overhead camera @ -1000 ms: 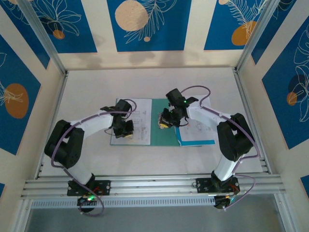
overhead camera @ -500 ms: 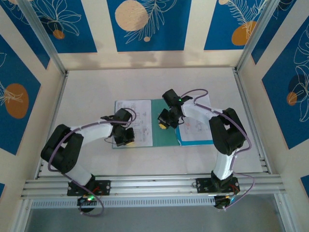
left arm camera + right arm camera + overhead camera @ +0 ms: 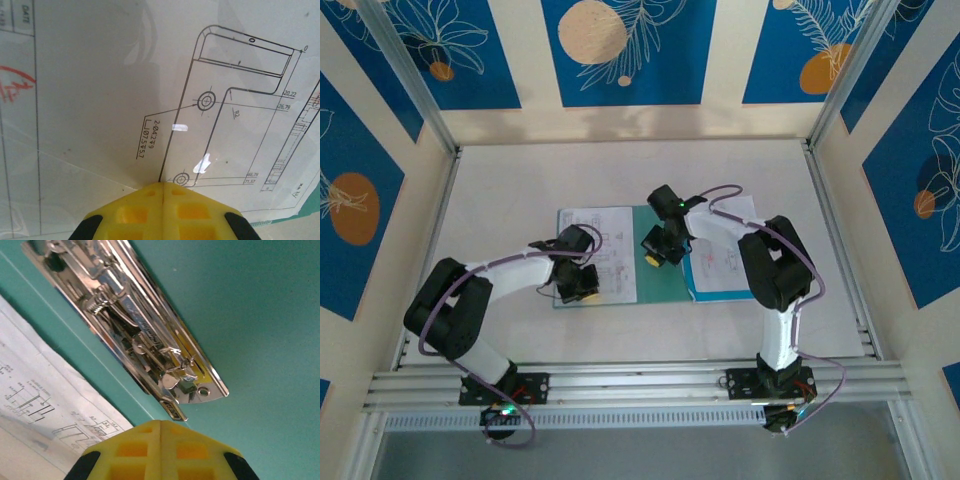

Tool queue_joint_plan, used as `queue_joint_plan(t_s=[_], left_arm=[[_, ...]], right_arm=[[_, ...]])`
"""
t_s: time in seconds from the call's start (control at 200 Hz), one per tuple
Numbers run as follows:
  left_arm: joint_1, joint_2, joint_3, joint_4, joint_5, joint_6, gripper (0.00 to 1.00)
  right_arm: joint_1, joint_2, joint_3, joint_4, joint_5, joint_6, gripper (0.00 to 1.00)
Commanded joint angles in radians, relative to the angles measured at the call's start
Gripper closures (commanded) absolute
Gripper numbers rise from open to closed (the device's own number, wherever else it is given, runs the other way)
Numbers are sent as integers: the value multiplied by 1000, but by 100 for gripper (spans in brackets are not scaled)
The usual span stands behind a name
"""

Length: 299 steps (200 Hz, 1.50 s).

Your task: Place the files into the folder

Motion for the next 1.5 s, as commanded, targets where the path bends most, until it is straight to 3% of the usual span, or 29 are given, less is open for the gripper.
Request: queue_joint_plan(t_s=[0.0,0.525,1.49], left_arm=[[-16,11,-24,-62,3,0,100],[-16,12,-25,-69,-2,3,100],[-15,18,-29,-90,-14,0,100]], right_arm=[[14,20,35,-49,23,23,100],[41,76,96,-125,104,22,100],[86,258,285,-447,347,-2,100]])
